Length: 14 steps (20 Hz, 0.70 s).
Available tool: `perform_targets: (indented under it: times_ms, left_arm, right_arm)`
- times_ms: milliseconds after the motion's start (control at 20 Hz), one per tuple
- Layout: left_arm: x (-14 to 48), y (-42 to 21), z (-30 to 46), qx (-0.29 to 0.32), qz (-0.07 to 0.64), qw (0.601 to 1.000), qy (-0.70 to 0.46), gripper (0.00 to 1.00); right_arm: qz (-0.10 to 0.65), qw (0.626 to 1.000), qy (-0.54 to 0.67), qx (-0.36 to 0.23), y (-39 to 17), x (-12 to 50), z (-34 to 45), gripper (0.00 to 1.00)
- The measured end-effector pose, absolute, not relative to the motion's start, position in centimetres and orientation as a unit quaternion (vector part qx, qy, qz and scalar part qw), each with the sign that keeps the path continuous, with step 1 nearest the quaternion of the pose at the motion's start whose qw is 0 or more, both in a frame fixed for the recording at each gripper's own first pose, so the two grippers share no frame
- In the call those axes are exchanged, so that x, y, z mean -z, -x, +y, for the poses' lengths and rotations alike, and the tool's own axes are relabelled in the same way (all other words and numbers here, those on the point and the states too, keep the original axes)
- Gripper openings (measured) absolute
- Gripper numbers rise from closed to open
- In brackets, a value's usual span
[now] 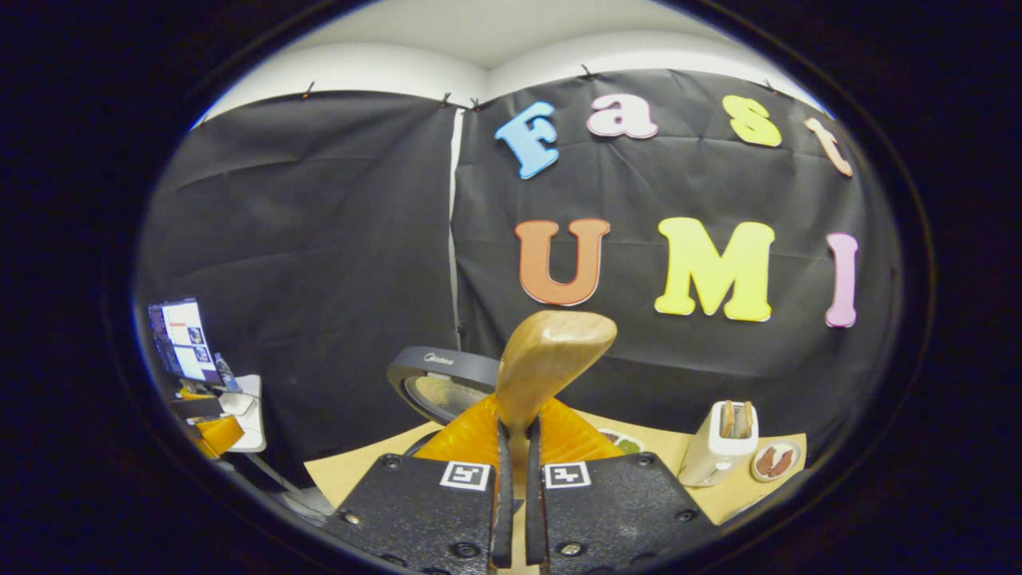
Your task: Close the left gripper, press the button to open the rice cooker; take a wooden spoon from the chopstick holder with the right hand, scoop a spoonful of rice and pour it into the rice cooker, then put the wooden spoon back into the chopstick holder.
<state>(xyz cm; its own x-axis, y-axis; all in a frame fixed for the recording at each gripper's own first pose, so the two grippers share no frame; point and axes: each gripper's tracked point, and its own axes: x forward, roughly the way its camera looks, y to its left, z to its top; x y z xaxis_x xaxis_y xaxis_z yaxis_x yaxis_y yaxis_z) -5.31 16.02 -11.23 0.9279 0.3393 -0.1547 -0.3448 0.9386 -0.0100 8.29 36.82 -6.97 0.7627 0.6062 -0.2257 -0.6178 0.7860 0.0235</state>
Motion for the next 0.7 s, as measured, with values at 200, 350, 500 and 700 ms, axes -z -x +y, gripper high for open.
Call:
perform_targets:
  times_ms: [200, 350, 500, 700]
  left_arm:
    - [10.2, 2.2, 13.6, -0.151, 0.064, 0.986, 0.005, 0.95]
    - [9.4, 0.2, 12.6, -0.148, 0.055, 0.987, 0.001, 0.95]
    - [9.0, -1.7, 11.5, -0.149, 0.052, 0.987, 0.016, 0.95]
    - [8.5, -3.8, 10.0, -0.150, 0.050, 0.987, 0.024, 0.95]
  right_arm:
    - [0.108, 0.950, 0.003, -0.292, -9.4, 5.1, 28.9, 0.12]
    - [0.108, 0.961, -0.020, -0.252, -11.0, 4.8, 22.3, 0.12]
    - [0.118, 0.971, -0.043, -0.206, -12.3, 5.5, 15.1, 0.12]
    - [0.137, 0.979, -0.060, -0.138, -13.8, 7.3, 6.4, 0.12]
